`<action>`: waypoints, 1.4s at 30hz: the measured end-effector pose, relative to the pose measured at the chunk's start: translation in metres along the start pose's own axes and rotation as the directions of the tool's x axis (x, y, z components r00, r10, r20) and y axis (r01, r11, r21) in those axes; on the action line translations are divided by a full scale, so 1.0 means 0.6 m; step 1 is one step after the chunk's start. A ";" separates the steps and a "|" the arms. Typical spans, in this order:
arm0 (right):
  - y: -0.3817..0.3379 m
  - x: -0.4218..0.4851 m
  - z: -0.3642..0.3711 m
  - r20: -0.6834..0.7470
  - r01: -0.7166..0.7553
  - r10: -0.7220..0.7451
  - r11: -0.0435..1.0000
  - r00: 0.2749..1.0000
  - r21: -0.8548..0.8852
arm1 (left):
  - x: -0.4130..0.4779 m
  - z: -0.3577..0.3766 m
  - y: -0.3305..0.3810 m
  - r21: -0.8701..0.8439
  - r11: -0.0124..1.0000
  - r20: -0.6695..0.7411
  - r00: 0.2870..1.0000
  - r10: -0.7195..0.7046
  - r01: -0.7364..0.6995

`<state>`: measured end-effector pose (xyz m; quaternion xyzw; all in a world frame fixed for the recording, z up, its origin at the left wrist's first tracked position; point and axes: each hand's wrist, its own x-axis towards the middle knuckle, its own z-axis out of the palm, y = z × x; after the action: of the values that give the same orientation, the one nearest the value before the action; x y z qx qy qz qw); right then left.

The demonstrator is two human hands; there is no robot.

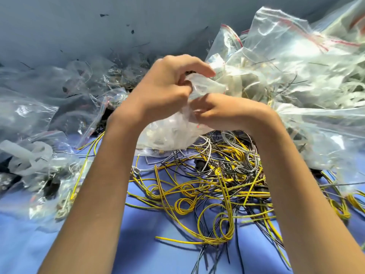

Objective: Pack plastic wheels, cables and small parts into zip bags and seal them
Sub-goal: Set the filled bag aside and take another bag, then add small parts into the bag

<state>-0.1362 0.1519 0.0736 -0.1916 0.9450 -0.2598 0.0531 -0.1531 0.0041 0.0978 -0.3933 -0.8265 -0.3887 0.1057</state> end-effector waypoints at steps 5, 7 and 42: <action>0.005 -0.019 -0.014 -0.081 0.001 0.014 0.982 0.997 0.188 | -0.001 -0.008 -0.007 0.116 0.989 -0.145 0.987 -0.075 0.092; 0.016 -0.034 -0.033 -0.123 -0.014 0.041 0.978 0.992 0.210 | -0.001 -0.009 -0.008 0.256 0.957 -0.141 0.984 -0.105 0.139; 0.022 -0.081 -0.054 -0.086 -0.027 0.062 0.931 0.994 0.364 | 0.003 0.075 0.011 -0.060 0.998 0.224 0.974 0.021 -0.008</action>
<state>-0.1024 0.1964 0.0949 -0.1443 0.8865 -0.4371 0.0481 -0.1436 0.0405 0.0722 -0.4435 -0.8185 -0.3650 0.0030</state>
